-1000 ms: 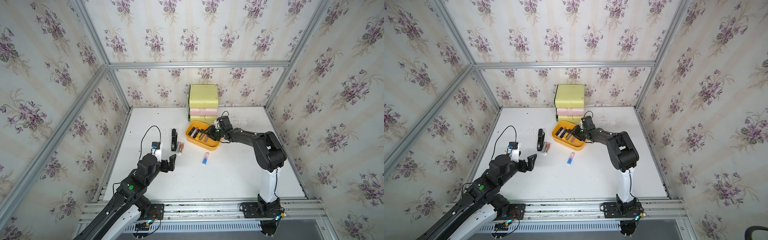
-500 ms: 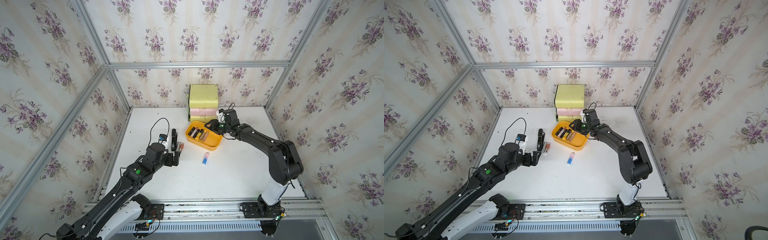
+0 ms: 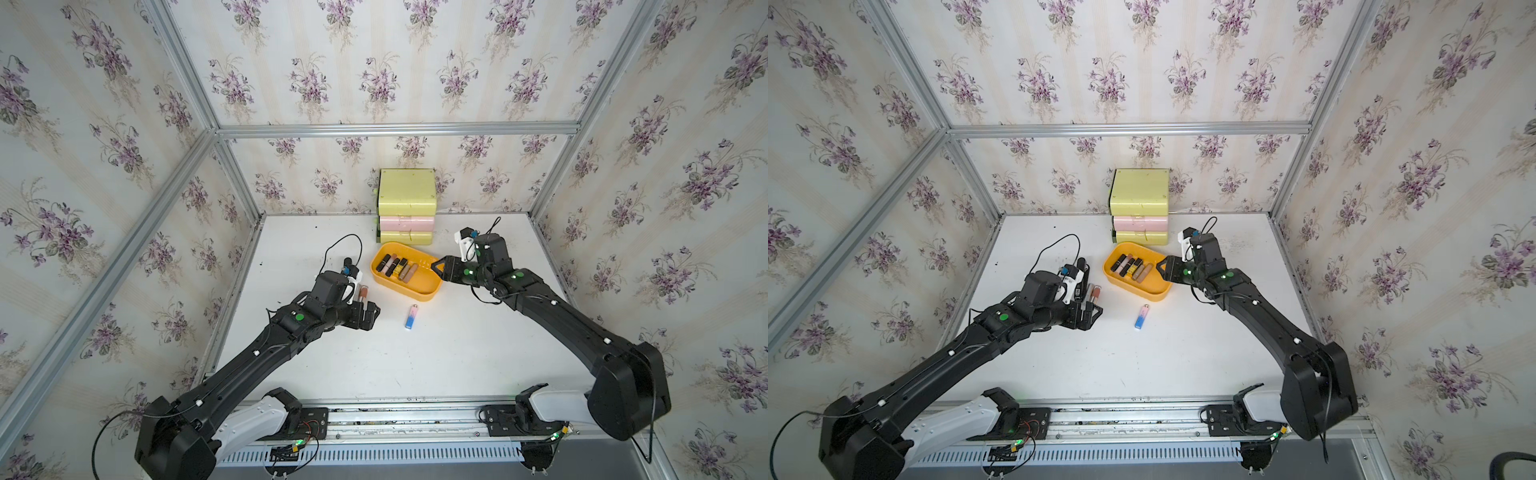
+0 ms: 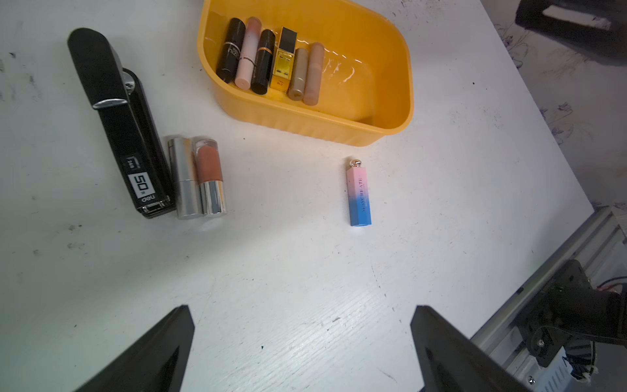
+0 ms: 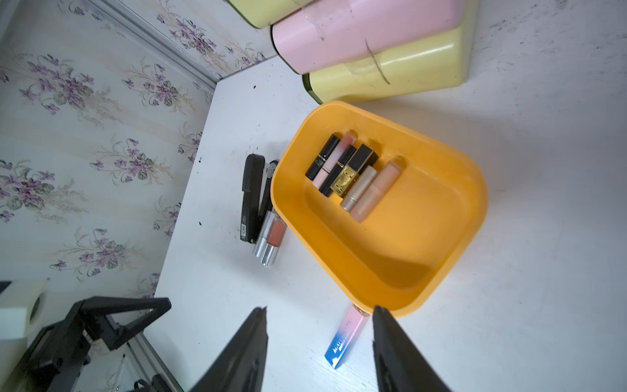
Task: Put the lipstick into the storage box
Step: Pick up the lipstick at the center of the board.
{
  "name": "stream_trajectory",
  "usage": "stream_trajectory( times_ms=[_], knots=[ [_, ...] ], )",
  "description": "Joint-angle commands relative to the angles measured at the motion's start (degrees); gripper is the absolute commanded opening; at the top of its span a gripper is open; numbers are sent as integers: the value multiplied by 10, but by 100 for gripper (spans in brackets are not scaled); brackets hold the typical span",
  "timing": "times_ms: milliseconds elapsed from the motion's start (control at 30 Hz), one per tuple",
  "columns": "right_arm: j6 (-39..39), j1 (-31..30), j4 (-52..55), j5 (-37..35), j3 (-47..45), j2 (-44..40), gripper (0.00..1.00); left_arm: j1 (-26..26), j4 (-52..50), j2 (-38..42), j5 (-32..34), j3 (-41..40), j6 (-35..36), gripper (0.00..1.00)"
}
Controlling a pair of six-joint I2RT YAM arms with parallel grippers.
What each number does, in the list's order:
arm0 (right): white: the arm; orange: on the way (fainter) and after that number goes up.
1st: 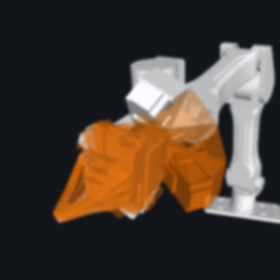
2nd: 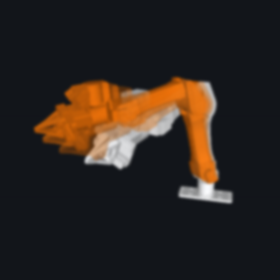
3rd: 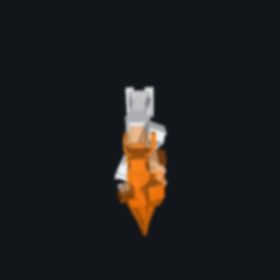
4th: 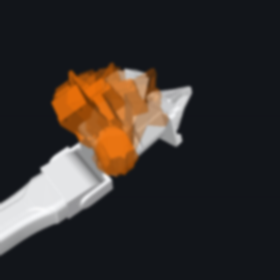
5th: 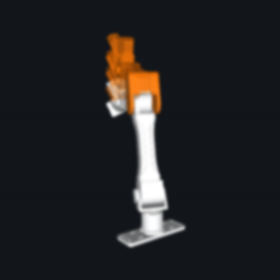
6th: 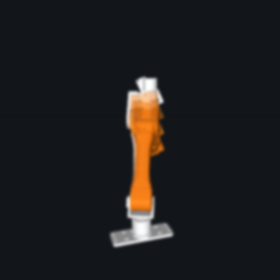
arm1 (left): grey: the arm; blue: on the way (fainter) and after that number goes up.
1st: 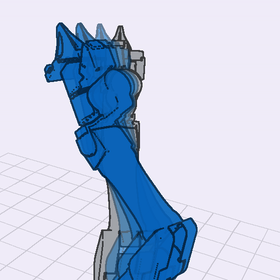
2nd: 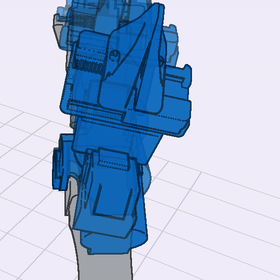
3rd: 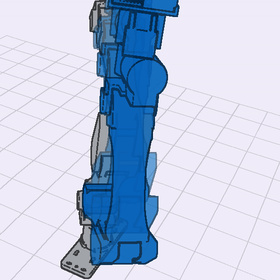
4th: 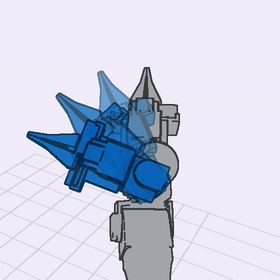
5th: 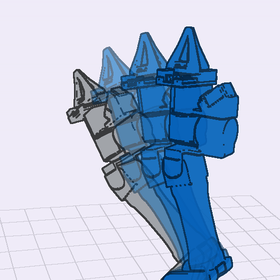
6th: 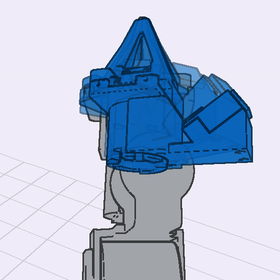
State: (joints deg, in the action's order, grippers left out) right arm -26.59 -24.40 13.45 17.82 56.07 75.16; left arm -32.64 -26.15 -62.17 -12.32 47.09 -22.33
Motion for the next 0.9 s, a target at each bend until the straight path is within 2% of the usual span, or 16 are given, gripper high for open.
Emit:
stream_trajectory(
  times_ms=[0,200,367,600,867],
  knots=[
    [62,0,2,-26,-39,-46,55,-10,15,-28,-31,15,8,100],
    [123,0,-60,-34,-134,-153,64,-40,8,-99,-24,44,12,100],
    [125,0,-67,-64,-174,-195,72,-70,2,-166,-8,76,16,100],
    [99,4,-9,-68,-157,-188,72,-111,-40,-277,34,156,33,100],
    [73,26,2,-79,-165,-247,72,-128,-67,-367,40,223,35,100]
  ],
)
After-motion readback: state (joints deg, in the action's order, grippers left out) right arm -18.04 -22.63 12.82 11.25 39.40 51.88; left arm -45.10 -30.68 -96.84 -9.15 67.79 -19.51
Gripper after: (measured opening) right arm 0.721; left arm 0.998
